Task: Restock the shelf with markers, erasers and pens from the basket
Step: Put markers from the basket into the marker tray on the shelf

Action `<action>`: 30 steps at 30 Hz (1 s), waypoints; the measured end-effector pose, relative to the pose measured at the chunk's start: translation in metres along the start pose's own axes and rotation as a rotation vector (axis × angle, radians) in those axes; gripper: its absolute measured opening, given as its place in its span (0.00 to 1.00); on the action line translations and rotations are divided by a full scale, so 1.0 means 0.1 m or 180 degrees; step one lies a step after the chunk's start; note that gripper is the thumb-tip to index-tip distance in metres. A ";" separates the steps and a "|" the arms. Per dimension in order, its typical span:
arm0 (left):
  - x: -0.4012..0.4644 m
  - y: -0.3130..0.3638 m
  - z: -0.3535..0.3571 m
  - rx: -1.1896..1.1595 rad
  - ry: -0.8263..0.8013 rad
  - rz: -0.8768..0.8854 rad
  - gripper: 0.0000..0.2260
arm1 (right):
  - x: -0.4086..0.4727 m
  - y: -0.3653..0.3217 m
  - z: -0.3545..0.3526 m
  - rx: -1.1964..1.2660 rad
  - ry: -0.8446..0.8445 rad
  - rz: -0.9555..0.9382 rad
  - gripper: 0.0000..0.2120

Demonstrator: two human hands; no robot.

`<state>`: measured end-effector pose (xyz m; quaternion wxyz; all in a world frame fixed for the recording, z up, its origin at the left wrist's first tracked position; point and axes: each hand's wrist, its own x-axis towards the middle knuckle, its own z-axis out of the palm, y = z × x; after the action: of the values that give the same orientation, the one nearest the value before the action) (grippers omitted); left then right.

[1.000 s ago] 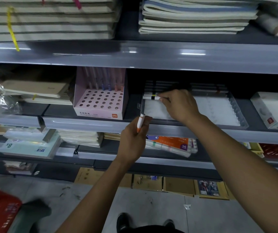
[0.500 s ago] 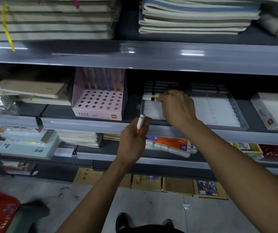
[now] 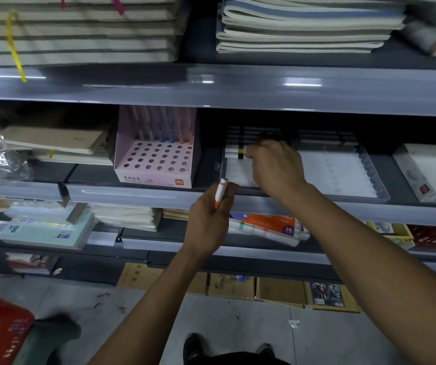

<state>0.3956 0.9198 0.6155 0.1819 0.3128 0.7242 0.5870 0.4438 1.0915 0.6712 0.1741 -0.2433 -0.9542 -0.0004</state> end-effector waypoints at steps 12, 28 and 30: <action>0.01 0.07 -0.03 -0.2115 -0.0259 -0.0648 0.08 | -0.46 0.00 -0.10 0.1031 0.0461 0.0139 0.09; 0.01 0.19 0.00 -0.1958 -0.0319 -0.0491 0.13 | -0.73 -0.08 -0.25 0.2062 0.0355 -0.0081 0.06; 0.02 0.20 0.00 -0.2033 -0.0307 -0.0412 0.14 | -0.73 -0.07 -0.25 0.2157 0.0289 -0.0096 0.06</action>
<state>0.3993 0.9233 0.6349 0.3418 0.2207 0.5125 0.7562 0.5091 1.0493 0.6705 0.2874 -0.1571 -0.8948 0.3032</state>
